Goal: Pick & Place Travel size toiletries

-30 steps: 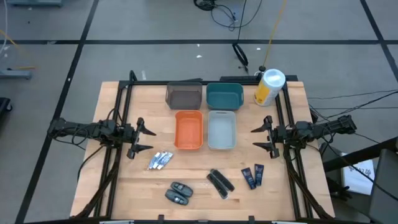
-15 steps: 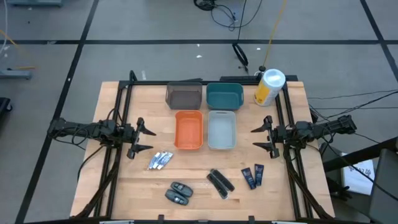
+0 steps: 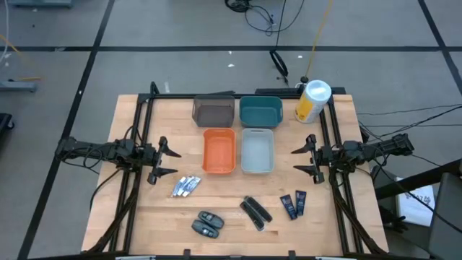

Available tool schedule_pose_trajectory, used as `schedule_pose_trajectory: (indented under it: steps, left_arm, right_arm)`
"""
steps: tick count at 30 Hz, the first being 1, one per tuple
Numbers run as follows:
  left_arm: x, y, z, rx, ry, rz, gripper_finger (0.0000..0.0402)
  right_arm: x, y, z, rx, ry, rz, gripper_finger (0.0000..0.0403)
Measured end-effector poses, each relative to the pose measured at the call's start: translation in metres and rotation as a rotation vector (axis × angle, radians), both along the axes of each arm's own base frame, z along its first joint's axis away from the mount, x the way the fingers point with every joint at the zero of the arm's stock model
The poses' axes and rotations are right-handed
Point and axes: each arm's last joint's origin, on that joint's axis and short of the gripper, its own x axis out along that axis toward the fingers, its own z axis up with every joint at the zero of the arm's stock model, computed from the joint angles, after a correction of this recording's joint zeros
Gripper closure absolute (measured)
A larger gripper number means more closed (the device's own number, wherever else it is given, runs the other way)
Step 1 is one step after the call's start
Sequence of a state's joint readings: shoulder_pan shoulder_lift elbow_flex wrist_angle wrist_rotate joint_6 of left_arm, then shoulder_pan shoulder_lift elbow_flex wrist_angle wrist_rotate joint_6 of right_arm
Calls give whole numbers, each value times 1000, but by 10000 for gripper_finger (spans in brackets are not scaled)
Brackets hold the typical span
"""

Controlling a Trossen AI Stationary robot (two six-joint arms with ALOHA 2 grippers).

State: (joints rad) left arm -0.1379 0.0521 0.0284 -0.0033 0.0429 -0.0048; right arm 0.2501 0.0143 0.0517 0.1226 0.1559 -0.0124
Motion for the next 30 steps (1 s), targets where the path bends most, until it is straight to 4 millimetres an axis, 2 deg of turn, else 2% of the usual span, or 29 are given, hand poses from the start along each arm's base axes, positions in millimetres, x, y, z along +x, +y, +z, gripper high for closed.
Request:
schedule_pose_trajectory:
  steps: [7, 15, 30]
  left_arm:
    - [0, 0, 0, 0, 0, 0, 128]
    - [0, 0, 0, 0, 0, 0, 128]
    - [0, 0, 0, 0, 0, 0, 128]
  right_arm:
    - [0, 0, 3, 18, -28, 2, 156]
    - [-4, -1, 18, 256, -164, 43, 156]
    - [-5, -2, 23, 241, -226, 26, 156]
